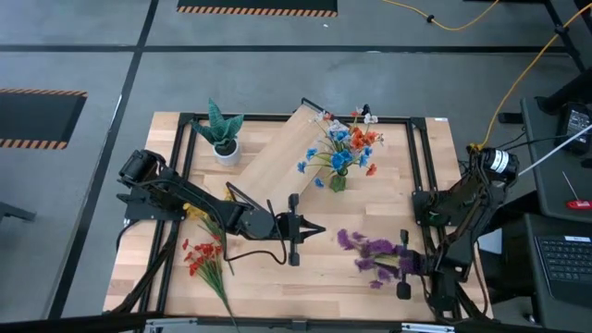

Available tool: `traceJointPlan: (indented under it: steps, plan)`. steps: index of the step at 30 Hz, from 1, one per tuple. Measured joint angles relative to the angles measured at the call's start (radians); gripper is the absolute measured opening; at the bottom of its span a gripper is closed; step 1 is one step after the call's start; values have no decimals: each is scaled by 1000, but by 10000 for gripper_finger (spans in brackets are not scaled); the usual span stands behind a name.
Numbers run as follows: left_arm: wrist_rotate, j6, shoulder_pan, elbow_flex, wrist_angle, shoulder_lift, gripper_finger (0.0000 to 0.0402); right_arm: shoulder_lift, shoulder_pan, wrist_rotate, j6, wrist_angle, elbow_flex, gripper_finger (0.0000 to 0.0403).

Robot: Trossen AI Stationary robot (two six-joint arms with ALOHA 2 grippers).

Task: Pick and place flowers into a vace then onto a shelf
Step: Put the purple flowers into the transparent vase, then put the yellow flowers into the transparent vase

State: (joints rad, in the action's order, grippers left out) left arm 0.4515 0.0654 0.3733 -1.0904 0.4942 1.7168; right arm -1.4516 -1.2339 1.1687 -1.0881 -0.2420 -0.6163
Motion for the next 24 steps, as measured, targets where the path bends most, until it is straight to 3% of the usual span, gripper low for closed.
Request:
traceJointPlan:
  steps: [6, 14, 24]
  plan:
    - [0, 0, 0, 0, -2, 0, 5, 58, 0, -35, 75, 0, 0, 128]
    - [0, -1, 0, 0, -5, 0, 6, 163, -1, -188, 101, -90, 0, 133]
    - [1, -1, 9, 0, -17, 0, 6, 320, -2, -197, 134, -230, 0, 133]
